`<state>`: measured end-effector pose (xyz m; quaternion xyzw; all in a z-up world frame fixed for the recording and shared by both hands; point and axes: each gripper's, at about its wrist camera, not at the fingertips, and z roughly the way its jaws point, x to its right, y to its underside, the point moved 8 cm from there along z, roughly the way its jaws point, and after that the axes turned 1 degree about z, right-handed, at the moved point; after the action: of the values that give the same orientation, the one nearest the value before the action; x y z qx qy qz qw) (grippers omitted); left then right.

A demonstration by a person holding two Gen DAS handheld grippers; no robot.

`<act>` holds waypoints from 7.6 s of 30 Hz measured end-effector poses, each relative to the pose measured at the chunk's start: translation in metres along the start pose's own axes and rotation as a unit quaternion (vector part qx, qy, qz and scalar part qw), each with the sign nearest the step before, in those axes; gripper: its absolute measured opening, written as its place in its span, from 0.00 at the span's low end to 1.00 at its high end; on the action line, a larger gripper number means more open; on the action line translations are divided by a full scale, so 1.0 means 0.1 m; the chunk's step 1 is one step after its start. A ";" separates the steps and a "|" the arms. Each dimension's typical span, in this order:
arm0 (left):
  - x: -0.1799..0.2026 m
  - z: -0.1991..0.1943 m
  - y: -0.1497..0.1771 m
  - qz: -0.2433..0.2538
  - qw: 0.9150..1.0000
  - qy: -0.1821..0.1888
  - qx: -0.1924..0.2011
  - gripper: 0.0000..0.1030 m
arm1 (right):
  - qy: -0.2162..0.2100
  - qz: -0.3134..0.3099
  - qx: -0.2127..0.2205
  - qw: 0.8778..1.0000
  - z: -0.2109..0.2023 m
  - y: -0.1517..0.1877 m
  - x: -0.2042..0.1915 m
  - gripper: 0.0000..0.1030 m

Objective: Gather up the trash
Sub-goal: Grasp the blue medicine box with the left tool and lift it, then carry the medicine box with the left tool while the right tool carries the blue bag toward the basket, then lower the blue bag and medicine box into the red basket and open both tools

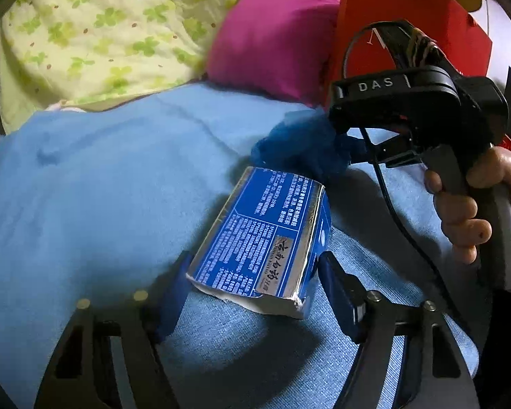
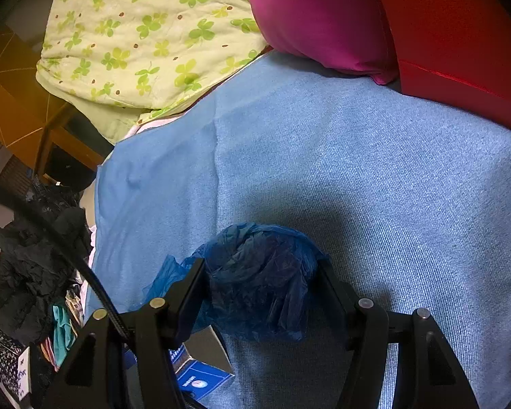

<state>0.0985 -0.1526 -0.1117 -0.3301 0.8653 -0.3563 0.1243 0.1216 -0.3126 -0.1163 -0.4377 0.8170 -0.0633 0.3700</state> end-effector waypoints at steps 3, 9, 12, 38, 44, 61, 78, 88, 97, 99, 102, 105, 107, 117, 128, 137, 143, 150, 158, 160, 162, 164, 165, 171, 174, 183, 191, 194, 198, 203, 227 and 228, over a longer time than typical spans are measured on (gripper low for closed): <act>0.02 -0.02 0.00 0.004 1.000 -0.002 0.005 0.70 | 0.000 -0.002 0.001 1.000 0.00 0.00 0.01 0.64; 0.06 -0.06 0.00 0.002 1.000 -0.013 0.009 0.67 | -0.001 -0.003 0.003 1.000 -0.02 -0.01 0.00 0.64; 0.05 -0.09 0.03 -0.009 1.000 -0.021 0.010 0.66 | -0.001 -0.008 0.009 1.000 -0.07 -0.01 -0.03 0.64; 0.43 -1.75 0.09 -0.087 0.961 -0.248 0.086 0.66 | -0.041 -0.107 0.155 0.981 -1.52 0.68 -0.29 0.64; 0.61 -2.15 -0.05 -0.082 0.949 -0.282 0.113 0.66 | -0.064 -0.086 0.139 0.985 -1.89 0.90 -0.26 0.64; 0.81 -2.63 -0.26 -0.111 0.935 -0.311 0.127 0.66 | -0.078 -0.131 0.187 0.971 -2.93 1.03 -0.56 0.64; 1.05 -2.69 -0.41 -0.098 0.937 -0.309 0.129 0.66 | -0.075 -0.138 0.215 0.964 -3.29 1.11 -0.42 0.64; 1.11 -2.66 -0.43 -0.093 0.940 -0.305 0.124 0.66 | -0.073 -0.134 0.224 0.962 -3.37 1.15 -0.38 0.64; 1.24 -2.61 -0.46 -0.083 0.943 -0.300 0.121 0.66 | -0.073 -0.132 0.233 0.961 -3.47 1.17 -0.30 0.64; 1.25 -2.60 -0.47 -0.080 0.943 -0.300 0.120 0.66 | -0.074 -0.132 0.234 0.960 -3.48 1.18 -0.30 0.64; 1.26 -2.59 -0.47 -0.077 0.944 -0.298 0.118 0.66 | -0.075 -0.132 0.235 0.960 -3.49 1.18 -0.29 0.64; 1.29 -2.58 -0.48 -0.075 0.944 -0.298 0.117 0.66 | -0.075 -0.130 0.235 0.960 -3.50 1.18 -0.29 0.64; 1.30 -2.57 -0.48 -0.073 0.945 -0.297 0.117 0.66 | -0.076 -0.129 0.235 0.960 -3.52 1.17 -0.28 0.64; 1.34 -2.55 -0.50 -0.066 0.948 -0.291 0.115 0.66 | -0.074 -0.125 0.240 0.960 -3.58 1.14 -0.21 0.64; 1.46 -2.48 -0.53 -0.055 0.952 -0.282 0.111 0.66 | -0.073 -0.113 0.245 0.960 -3.62 1.11 -0.10 0.64; 1.54 -2.41 -0.55 -0.044 0.955 -0.275 0.106 0.66 | -0.068 -0.105 0.249 0.960 -3.65 1.09 -0.01 0.64; 1.59 -2.38 -0.57 -0.038 0.956 -0.271 0.104 0.66 | -0.069 -0.103 0.252 0.960 -3.68 1.07 0.02 0.64; 1.65 -2.35 -0.59 -0.028 0.959 -0.264 0.100 0.66 | -0.067 -0.096 0.257 0.959 -3.71 1.05 0.09 0.64; 1.75 -2.30 -0.62 -0.015 0.961 -0.258 0.097 0.66 | -0.065 -0.085 0.261 0.959 -3.75 1.03 0.18 0.64; 1.78 -2.29 -0.63 -0.013 0.962 -0.256 0.096 0.66 | -0.065 -0.082 0.262 0.959 -3.77 1.02 0.21 0.64; 1.80 -2.28 -0.64 -0.009 0.962 -0.255 0.095 0.66 | -0.063 -0.079 0.264 0.959 -3.78 1.01 0.24 0.64; 1.83 -2.27 -0.65 -0.006 0.963 -0.253 0.094 0.66 | -0.063 -0.076 0.266 0.959 -3.79 0.99 0.27 0.64; 1.84 -2.26 -0.65 -0.005 0.963 -0.253 0.094 0.66 | -0.063 -0.074 0.266 0.959 -3.79 0.99 0.29 0.64; 1.91 -2.22 -0.66 0.004 0.964 -0.247 0.092 0.66 | -0.061 -0.067 0.270 0.959 -3.82 0.97 0.36 0.64; 1.95 -2.21 -0.67 0.007 0.965 -0.246 0.092 0.66 | -0.061 -0.064 0.270 0.959 -3.83 0.96 0.39 0.64; 2.03 -2.18 -0.67 0.017 0.966 -0.240 0.089 0.66 | -0.060 -0.055 0.275 0.958 -3.85 0.94 0.50 0.64; 2.14 -2.15 -0.70 0.029 0.967 -0.235 0.090 0.66 | -0.058 -0.046 0.280 0.957 -3.91 0.93 0.60 0.64; 2.20 -2.13 -0.71 0.034 0.968 -0.232 0.089 0.66 | -0.056 -0.041 0.283 0.957 -3.92 0.92 0.64 0.64; 2.26 -2.11 -0.72 0.042 0.969 -0.229 0.089 0.66 | -0.055 -0.035 0.286 0.956 -3.96 0.91 0.71 0.65; 2.33 -2.09 -0.73 0.049 0.969 -0.224 0.088 0.66 | -0.053 -0.027 0.290 0.955 -4.00 0.89 0.79 0.65; 2.73 -2.00 -0.87 0.088 0.971 -0.202 0.093 0.66 | -0.045 0.011 0.311 0.949 -4.20 0.83 1.17 0.65; 2.75 -1.99 -0.88 0.090 0.971 -0.201 0.093 0.66 | -0.045 0.012 0.312 0.949 -4.21 0.83 1.18 0.65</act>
<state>-0.1549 -0.2741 0.0977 -0.3024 0.8117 -0.3489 0.3577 -0.2523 -0.4448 0.0859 -0.2927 0.7443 -0.2907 0.5252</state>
